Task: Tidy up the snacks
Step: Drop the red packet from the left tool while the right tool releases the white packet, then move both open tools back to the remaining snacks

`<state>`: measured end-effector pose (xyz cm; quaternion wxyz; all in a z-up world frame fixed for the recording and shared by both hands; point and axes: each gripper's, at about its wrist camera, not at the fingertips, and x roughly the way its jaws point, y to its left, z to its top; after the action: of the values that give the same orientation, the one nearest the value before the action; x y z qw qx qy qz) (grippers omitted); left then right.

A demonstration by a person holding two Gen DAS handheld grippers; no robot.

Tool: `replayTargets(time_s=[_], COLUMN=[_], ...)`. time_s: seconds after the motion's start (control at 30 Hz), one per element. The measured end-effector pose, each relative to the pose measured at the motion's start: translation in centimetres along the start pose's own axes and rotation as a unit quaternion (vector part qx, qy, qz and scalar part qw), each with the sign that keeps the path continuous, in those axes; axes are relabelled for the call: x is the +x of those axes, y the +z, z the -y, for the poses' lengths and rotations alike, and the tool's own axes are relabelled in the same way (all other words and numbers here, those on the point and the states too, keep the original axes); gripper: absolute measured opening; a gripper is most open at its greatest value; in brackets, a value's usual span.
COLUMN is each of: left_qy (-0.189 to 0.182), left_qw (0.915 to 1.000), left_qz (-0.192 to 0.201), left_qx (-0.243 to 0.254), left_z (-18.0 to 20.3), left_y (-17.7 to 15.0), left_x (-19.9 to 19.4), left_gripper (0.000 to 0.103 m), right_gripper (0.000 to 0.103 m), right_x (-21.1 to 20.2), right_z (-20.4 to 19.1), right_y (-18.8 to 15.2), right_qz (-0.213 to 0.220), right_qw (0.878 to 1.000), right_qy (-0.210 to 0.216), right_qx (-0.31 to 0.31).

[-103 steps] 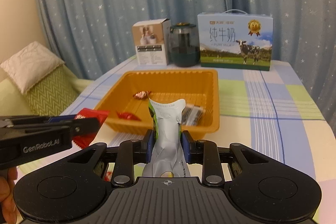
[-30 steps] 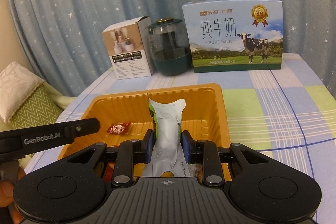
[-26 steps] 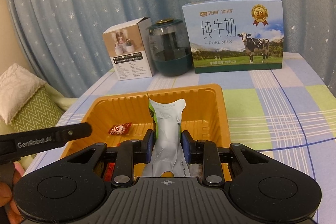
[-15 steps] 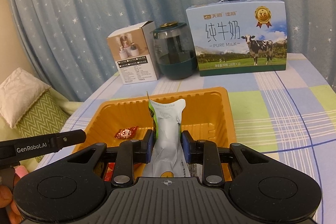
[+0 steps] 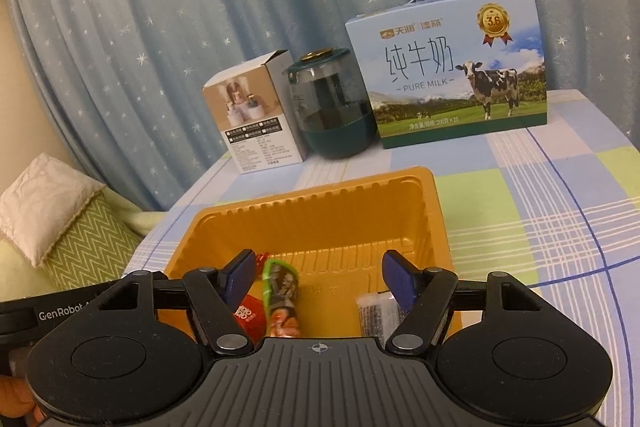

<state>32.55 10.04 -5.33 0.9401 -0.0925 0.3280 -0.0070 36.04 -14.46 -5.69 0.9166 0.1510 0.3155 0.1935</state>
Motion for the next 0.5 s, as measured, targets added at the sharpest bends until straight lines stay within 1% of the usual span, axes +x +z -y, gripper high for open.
replayTargets(time_s=[0.27,0.5], left_qy=[-0.002,-0.006], left_qw=[1.0,0.9999], left_qz=[0.0,0.006], left_qx=[0.004,0.008], left_z=[0.3,0.8], left_y=[-0.2,-0.4], left_x=[-0.1,-1.0], left_gripper=[0.034,0.034], right_gripper=[0.07,0.07], right_x=[-0.6,-1.7], right_z=[-0.1,-0.1], right_y=[-0.1,-0.2], right_qz=[0.008,0.02], right_qw=[1.0,1.0], right_qy=[-0.004,-0.01], right_qx=[-0.008,-0.009])
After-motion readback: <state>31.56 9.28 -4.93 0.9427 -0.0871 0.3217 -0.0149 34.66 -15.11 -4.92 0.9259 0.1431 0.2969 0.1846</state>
